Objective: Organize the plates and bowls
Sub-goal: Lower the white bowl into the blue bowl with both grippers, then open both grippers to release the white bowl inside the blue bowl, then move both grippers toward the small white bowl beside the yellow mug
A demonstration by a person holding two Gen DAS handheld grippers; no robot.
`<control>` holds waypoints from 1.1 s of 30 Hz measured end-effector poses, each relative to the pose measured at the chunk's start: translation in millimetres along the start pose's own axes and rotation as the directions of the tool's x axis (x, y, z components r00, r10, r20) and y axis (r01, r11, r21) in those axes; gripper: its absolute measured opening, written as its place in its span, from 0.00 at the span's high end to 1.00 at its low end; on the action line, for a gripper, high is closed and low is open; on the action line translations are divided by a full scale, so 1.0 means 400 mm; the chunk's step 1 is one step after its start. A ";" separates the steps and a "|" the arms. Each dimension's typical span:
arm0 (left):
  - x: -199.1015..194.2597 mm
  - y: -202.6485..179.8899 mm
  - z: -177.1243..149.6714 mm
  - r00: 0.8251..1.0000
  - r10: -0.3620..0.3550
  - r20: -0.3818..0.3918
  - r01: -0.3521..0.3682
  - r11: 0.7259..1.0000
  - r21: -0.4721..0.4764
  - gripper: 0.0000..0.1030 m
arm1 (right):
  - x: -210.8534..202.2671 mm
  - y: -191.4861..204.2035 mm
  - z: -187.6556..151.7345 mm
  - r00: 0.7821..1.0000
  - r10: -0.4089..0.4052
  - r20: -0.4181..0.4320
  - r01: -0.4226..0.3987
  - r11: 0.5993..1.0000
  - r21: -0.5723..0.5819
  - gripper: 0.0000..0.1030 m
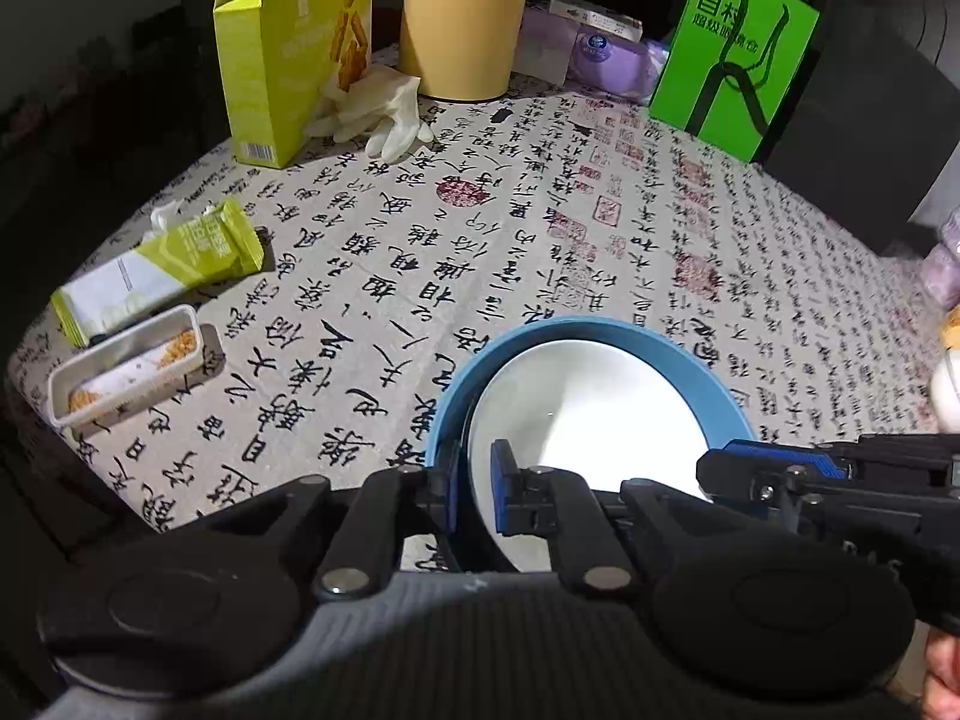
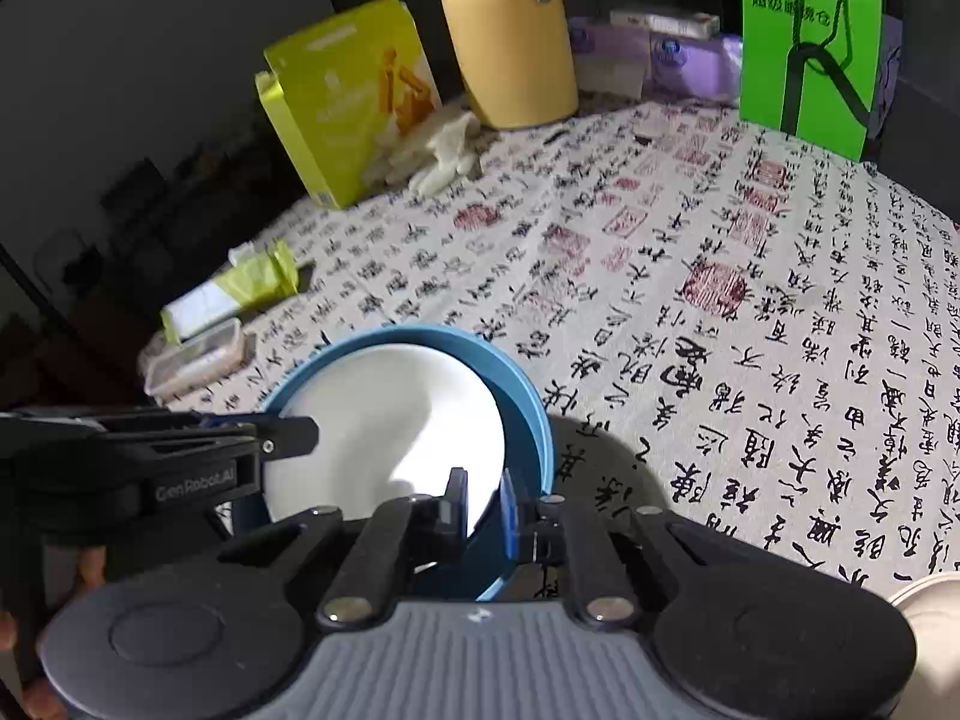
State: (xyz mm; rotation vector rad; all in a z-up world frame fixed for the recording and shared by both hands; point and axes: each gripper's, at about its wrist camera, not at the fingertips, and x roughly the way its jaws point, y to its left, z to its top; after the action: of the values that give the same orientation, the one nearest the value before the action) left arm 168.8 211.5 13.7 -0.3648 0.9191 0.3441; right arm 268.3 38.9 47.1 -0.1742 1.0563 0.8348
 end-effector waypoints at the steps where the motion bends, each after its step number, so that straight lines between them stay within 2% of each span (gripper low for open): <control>1: -0.005 0.002 -0.001 1.000 -0.014 0.006 0.014 1.000 -0.005 0.84 | -0.010 -0.003 -0.004 1.000 0.007 0.016 -0.007 1.000 0.003 0.87; 2: -0.013 0.004 -0.003 0.999 -0.032 0.016 0.032 0.999 -0.011 0.76 | -0.020 -0.006 -0.007 0.999 0.010 0.031 -0.011 1.000 0.007 0.86; 3: -0.021 0.006 -0.004 0.998 -0.054 0.027 0.054 0.998 -0.013 0.69 | -0.029 -0.009 -0.009 0.999 0.011 0.046 -0.012 1.000 0.010 0.79; 4: -0.030 0.004 -0.007 0.997 -0.068 0.039 0.069 0.998 -0.013 0.66 | -0.040 -0.012 -0.013 0.998 0.013 0.065 -0.014 1.000 0.014 0.71; 5: -0.040 0.004 -0.010 0.996 -0.076 0.057 0.077 0.997 -0.011 0.61 | -0.049 -0.017 -0.017 0.996 0.013 0.083 -0.014 1.000 0.015 0.67; 7: -0.059 0.002 -0.015 0.992 -0.083 0.091 0.085 0.996 -0.009 0.50 | -0.069 -0.024 -0.028 0.992 0.008 0.123 -0.009 1.000 0.012 0.53; 8: -0.069 0.002 -0.017 0.990 -0.086 0.113 0.087 0.996 -0.010 0.40 | -0.078 -0.030 -0.035 0.990 0.007 0.142 -0.009 1.000 0.013 0.49; 9: -0.081 0.003 -0.020 0.986 -0.088 0.140 0.090 0.996 -0.008 0.30 | -0.087 -0.034 -0.043 0.987 0.008 0.161 -0.010 1.000 0.015 0.40; 10: -0.093 0.004 -0.025 0.982 -0.087 0.168 0.090 0.996 -0.007 0.24 | -0.096 -0.039 -0.051 0.984 0.010 0.179 -0.013 1.000 0.015 0.31; 12: -0.114 0.009 -0.036 0.969 -0.097 0.226 0.101 0.995 -0.007 0.05 | -0.109 -0.049 -0.069 0.976 0.014 0.216 -0.019 1.000 0.019 0.18; 13: -0.124 0.012 -0.043 0.961 -0.105 0.254 0.111 0.994 -0.008 0.00 | -0.115 -0.053 -0.079 0.972 0.014 0.234 -0.020 1.000 0.024 0.12; 14: -0.133 0.016 -0.051 0.952 -0.117 0.284 0.124 0.992 -0.009 0.00 | -0.120 -0.056 -0.090 0.968 0.016 0.251 -0.023 0.999 0.026 0.10; 16: -0.145 0.023 -0.062 0.936 -0.125 0.330 0.137 0.990 -0.015 0.00 | -0.127 -0.064 -0.108 0.962 0.024 0.273 -0.034 0.999 0.035 0.01; 21: -0.158 0.031 -0.104 0.902 -0.107 0.419 0.127 0.992 -0.021 0.00 | -0.140 -0.061 -0.152 0.949 0.031 0.313 -0.040 0.999 0.022 0.00; 29: -0.152 0.045 -0.170 0.886 -0.117 0.449 0.130 0.992 0.002 0.00 | -0.163 -0.053 -0.194 0.934 0.008 0.356 -0.010 1.000 0.004 0.00; 33: -0.151 0.051 -0.205 0.882 -0.127 0.454 0.133 0.991 0.019 0.00 | -0.169 -0.049 -0.213 0.934 0.000 0.358 0.003 1.000 -0.009 0.00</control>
State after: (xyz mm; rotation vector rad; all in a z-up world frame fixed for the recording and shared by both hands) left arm 68.5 185.0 14.5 -0.3363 0.4281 0.2942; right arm 206.9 -53.0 54.3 -0.0276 0.7080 0.8331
